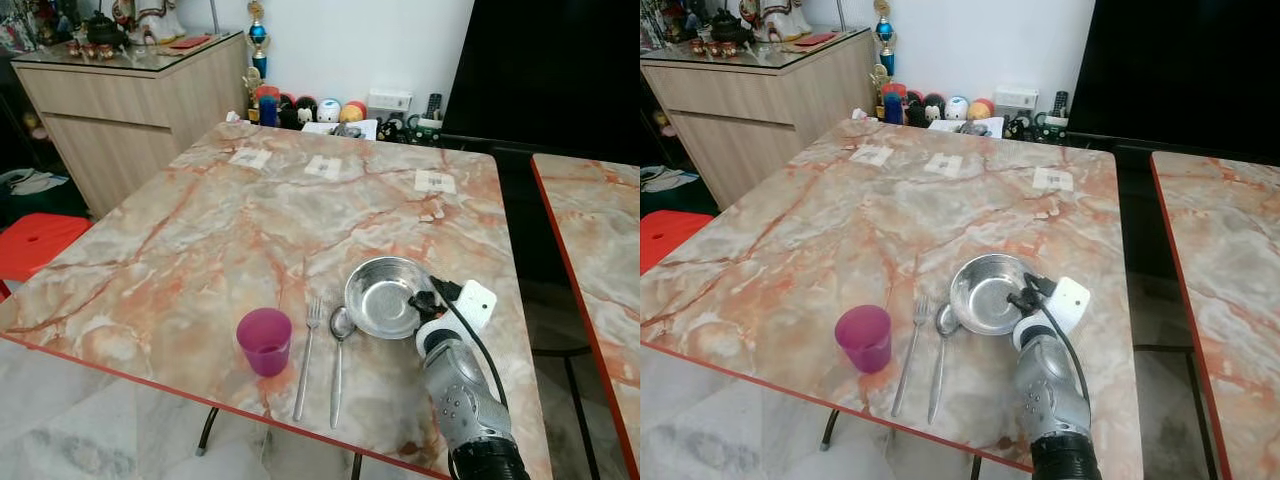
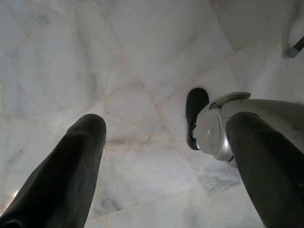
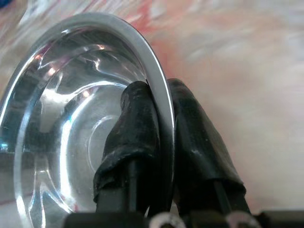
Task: Setting the table
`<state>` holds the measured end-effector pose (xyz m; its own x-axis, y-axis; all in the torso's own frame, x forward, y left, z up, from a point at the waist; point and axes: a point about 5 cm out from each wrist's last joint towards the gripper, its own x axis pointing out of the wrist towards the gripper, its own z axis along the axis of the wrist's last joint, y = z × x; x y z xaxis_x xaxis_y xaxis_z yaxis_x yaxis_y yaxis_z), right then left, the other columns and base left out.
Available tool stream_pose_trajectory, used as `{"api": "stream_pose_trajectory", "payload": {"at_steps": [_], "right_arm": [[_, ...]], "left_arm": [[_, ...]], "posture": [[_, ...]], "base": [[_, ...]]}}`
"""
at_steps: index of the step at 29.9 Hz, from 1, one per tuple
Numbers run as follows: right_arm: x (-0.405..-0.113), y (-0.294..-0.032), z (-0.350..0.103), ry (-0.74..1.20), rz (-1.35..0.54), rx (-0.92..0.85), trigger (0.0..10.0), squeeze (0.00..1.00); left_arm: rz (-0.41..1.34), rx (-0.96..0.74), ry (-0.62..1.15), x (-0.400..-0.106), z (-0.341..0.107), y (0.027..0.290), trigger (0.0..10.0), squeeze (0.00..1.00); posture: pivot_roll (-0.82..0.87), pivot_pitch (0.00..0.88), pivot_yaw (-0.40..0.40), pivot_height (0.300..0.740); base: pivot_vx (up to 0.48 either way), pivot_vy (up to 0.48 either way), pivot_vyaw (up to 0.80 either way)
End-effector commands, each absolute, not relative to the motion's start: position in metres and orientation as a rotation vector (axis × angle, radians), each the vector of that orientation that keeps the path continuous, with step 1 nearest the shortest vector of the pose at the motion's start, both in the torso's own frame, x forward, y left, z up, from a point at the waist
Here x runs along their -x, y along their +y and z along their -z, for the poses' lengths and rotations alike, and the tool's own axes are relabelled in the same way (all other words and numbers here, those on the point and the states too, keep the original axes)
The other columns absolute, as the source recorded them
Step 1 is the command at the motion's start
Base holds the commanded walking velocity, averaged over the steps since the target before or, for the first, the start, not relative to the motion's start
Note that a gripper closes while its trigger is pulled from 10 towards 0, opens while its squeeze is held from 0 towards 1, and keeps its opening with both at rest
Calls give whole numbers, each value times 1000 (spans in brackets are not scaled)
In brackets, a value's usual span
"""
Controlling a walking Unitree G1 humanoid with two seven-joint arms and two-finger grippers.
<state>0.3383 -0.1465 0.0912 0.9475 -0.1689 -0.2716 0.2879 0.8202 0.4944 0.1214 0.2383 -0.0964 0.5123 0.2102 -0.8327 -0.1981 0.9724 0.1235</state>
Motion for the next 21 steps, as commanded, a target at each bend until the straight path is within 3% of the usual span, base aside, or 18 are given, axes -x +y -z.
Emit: {"api": "stream_pose_trajectory", "payload": {"at_steps": [1, 10, 11, 12, 13, 21], "right_arm": [[-335, -157, -88, 212, 301, -569, 0, 0], [-328, -174, -103, 48, 373, -635, 0, 0], [-328, -172, -108, 2, 342, -641, 1451, 0], [-328, -172, -108, 2, 342, -641, 1451, 0], [-327, -167, -112, -28, 294, -621, 10000, 0], [-325, -140, -119, -22, 42, -558, 10000, 0]], "left_arm": [[-239, -28, 1027, -116, 98, 239, 10000, 0], [-240, -31, 1021, -116, 98, 239, 10000, 0], [-238, -32, 1021, -116, 98, 239, 10000, 0], [-238, -32, 1021, -116, 98, 239, 10000, 0], [-236, -32, 1022, -116, 98, 239, 10000, 0], [-217, -50, 1029, -116, 98, 238, 10000, 0]], "posture": [[41, 62, -2, 740], [39, 65, -1, 740], [35, 64, 2, 740], [35, 64, 2, 740], [25, 61, 4, 740], [6, 25, 8, 740]], "base": [[0, 0, 0], [0, 0, 0], [0, 0, 0], [0, 0, 0], [0, 0, 0], [0, 0, 0]]}}
